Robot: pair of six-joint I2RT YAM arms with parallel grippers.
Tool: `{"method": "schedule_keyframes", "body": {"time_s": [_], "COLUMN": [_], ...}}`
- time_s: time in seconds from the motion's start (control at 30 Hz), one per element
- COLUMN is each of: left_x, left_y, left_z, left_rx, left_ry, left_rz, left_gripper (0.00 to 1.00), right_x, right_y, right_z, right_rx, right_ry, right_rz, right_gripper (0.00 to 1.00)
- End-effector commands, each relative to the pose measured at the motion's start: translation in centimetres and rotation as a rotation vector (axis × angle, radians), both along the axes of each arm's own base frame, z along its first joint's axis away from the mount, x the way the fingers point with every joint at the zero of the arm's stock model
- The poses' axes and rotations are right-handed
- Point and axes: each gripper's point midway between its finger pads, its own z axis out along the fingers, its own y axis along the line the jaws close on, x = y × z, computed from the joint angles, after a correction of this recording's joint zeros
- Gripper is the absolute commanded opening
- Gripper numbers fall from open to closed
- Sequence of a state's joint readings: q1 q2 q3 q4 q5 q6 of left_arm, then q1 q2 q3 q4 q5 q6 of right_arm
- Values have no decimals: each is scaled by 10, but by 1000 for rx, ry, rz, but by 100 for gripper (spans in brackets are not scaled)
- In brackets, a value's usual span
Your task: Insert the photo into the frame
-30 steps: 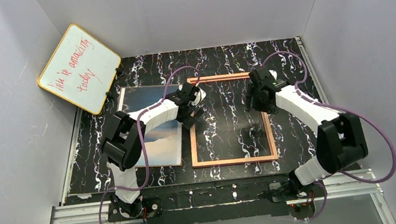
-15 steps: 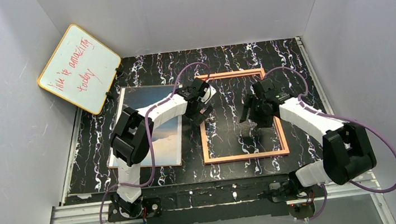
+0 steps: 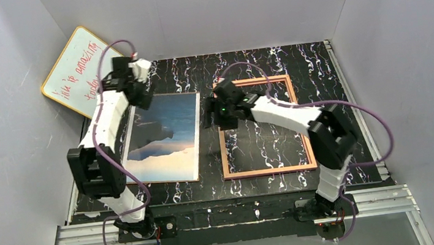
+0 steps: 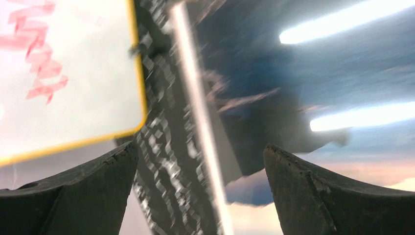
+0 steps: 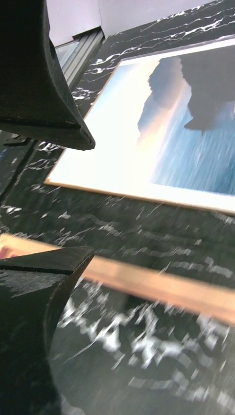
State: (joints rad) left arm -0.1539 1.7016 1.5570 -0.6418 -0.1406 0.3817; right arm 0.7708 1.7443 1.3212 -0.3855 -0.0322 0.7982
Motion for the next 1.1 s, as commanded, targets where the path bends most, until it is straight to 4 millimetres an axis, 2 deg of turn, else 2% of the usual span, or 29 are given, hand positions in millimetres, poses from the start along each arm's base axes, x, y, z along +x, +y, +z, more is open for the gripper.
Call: {"method": "schedule_keyframes", "body": {"time_s": [0.0,0.03,0.1,0.27,0.4,0.57,0.77,0.9,1.07], "left_x": [-37,-45,-54,-68,-82,-93,-109,-113,-115], "left_y": [70,92,105,118,122,112,95,86,72], "left_z": [-24,-30,-43,-79,-113,-142,-165,-175,-185], "left_rx": [107,124,172,264,291,234,191,169,171], "left_ry": [109,119,119,119,200,266,335,363,391], "left_rz": [9,50,53,55,51,46,-2,-29,-64], "left_gripper": [98,98,98,98,92,87,86,86,85], "right_x": [21,26,38,63,76,90,98,103,103], "right_y": [45,53,62,74,77,74,71,83,108], "right_z": [-4,-8,-17,-40,-55,-75,-93,-90,-76], "right_rx": [8,2,-15,-82,-124,-172,-165,-118,8], "right_ry": [-19,-16,-17,-29,-35,-43,-13,-2,5], "right_rz": [12,17,11,-2,-27,-56,-93,-87,-54], "right_gripper": [80,80,80,80,79,78,75,71,68]}}
